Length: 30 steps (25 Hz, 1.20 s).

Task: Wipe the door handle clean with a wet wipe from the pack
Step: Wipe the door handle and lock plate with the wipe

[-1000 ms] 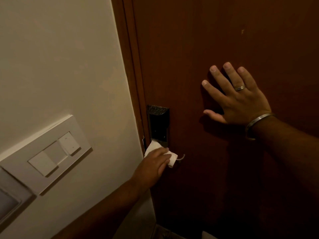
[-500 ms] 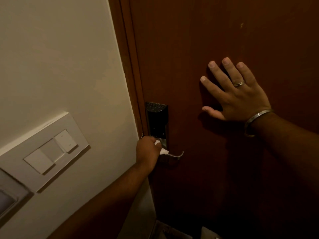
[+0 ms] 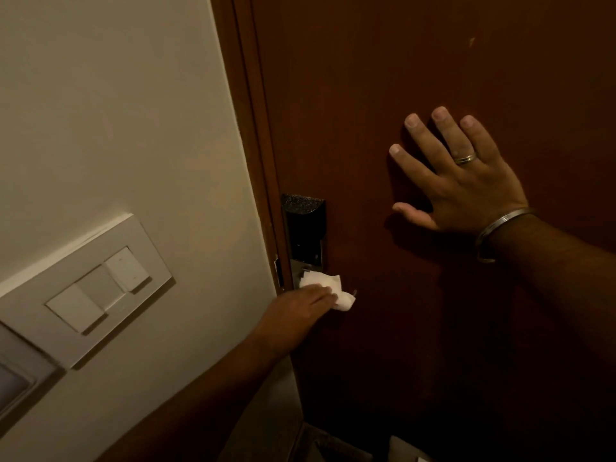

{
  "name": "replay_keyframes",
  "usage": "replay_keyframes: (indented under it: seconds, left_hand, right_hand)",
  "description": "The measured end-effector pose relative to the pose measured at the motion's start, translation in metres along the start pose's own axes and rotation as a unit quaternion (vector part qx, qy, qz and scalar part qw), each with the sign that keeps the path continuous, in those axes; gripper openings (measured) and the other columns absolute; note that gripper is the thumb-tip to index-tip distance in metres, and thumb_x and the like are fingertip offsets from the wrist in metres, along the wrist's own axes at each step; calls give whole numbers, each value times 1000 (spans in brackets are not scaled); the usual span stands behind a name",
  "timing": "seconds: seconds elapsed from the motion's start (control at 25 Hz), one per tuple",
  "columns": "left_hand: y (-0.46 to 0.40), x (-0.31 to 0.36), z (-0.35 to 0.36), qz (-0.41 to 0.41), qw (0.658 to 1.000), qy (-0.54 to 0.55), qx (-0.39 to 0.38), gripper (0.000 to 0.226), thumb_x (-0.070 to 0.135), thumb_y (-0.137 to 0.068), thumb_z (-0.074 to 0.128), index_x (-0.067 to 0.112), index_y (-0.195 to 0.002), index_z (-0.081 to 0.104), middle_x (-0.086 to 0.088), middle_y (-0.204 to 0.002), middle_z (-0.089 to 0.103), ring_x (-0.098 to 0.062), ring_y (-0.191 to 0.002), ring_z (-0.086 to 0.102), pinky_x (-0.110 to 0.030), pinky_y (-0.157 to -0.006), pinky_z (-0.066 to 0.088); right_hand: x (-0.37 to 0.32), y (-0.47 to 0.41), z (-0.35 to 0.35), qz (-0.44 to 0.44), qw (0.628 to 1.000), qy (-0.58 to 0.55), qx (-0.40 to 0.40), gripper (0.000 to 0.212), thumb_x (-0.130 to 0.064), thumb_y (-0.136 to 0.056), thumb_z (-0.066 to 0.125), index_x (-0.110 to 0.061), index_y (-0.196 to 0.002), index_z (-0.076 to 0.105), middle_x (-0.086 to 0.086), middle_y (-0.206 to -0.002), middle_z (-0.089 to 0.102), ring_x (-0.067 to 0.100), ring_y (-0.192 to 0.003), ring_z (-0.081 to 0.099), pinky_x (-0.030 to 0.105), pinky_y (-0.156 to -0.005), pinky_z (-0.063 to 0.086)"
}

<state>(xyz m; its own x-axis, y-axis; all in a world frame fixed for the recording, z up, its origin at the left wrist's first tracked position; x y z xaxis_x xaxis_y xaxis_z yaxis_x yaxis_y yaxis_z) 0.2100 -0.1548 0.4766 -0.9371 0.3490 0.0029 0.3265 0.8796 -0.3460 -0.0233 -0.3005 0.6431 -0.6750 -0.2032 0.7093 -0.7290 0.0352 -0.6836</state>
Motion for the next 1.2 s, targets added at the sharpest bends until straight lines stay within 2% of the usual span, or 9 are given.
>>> replay_keyframes:
  seconds: [0.12, 0.24, 0.44, 0.56, 0.72, 0.84, 0.92, 1.08, 1.2]
  left_hand:
    - [-1, -46, -11, -72, 997, 35, -2, 45, 8, -87, 68, 14, -130, 56, -16, -136, 56, -33, -117, 58, -47, -98, 50]
    - [-9, -64, -16, -56, 994, 94, -27, 37, 14, -92, 62, 13, -129, 58, -14, -136, 56, -27, -122, 55, -38, -107, 42]
    - [2, -6, -5, 45, 998, 39, 16, 44, 2, -64, 86, 6, -105, 70, -18, -107, 73, -30, -96, 71, -43, -80, 59]
    - [13, 31, 10, 108, 994, -2, -8, 55, 11, -66, 86, 8, -115, 62, -16, -117, 69, -28, -103, 68, -39, -80, 60]
    - [18, -15, 0, -70, 994, 21, 80, 56, -2, -72, 77, 6, -124, 58, -20, -128, 62, -35, -104, 66, -47, -81, 58]
    - [5, -40, -2, -161, 984, 61, 36, 46, 13, -93, 59, 14, -137, 46, -13, -144, 47, -32, -123, 53, -47, -102, 46]
    - [3, -43, -2, -151, 983, 102, 28, 41, 18, -96, 55, 14, -136, 48, -14, -142, 50, -29, -124, 53, -43, -104, 44]
    - [19, -20, 1, -30, 999, -8, 16, 53, -1, -71, 80, 7, -121, 62, -19, -128, 62, -35, -106, 65, -47, -80, 57]
    - [25, 0, 17, -24, 999, -36, 16, 69, -7, -68, 78, 7, -131, 52, -19, -138, 53, -38, -121, 54, -51, -86, 54]
  right_hand:
    - [1, 0, 1, 2, 1000, 5, 0, 87, -75, -94, 26, -14, -157, 31, 21, -163, 24, 42, -148, 23, 52, -119, 16]
    - [1, 1, 0, 3, 1000, 6, -1, 86, -74, -94, 26, -15, -157, 31, 20, -164, 23, 42, -149, 23, 52, -120, 15]
    - [2, 0, 2, 4, 1000, 2, -7, 86, -74, -95, 25, -15, -157, 29, 21, -164, 21, 43, -149, 21, 52, -120, 13]
    - [0, 2, 1, 2, 1000, 3, -1, 86, -73, -95, 26, -14, -156, 30, 21, -164, 22, 43, -149, 23, 53, -119, 15]
    - [-1, 1, 4, 2, 1000, 2, 2, 86, -74, -94, 26, -14, -156, 30, 21, -164, 22, 42, -149, 20, 53, -119, 14]
    - [1, 0, 4, 1, 1000, 15, 1, 87, -75, -94, 24, -14, -156, 30, 21, -163, 23, 42, -148, 21, 53, -119, 14]
    - [0, 1, 3, -1, 1000, 15, 0, 87, -75, -94, 24, -14, -156, 31, 21, -163, 23, 43, -148, 24, 53, -119, 15]
    - [-1, 1, 3, -1, 1000, 12, 1, 86, -74, -94, 25, -14, -156, 31, 21, -163, 24, 43, -148, 25, 53, -119, 16]
    - [1, 1, 2, 1, 1000, 11, 1, 87, -74, -94, 25, -14, -157, 30, 21, -163, 23, 44, -148, 24, 53, -119, 16]
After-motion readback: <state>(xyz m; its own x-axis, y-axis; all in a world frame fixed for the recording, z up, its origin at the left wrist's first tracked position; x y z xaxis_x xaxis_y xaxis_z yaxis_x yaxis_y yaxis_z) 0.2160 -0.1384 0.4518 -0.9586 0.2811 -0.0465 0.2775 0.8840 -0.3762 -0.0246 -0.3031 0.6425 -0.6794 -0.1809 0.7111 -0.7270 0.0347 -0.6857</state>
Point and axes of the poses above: each hand's wrist, its own y-axis away from the middle knuckle, its own z-axis out of the palm, x = y × z, the point moved 2 cm from there along -y, towards the middle knuckle
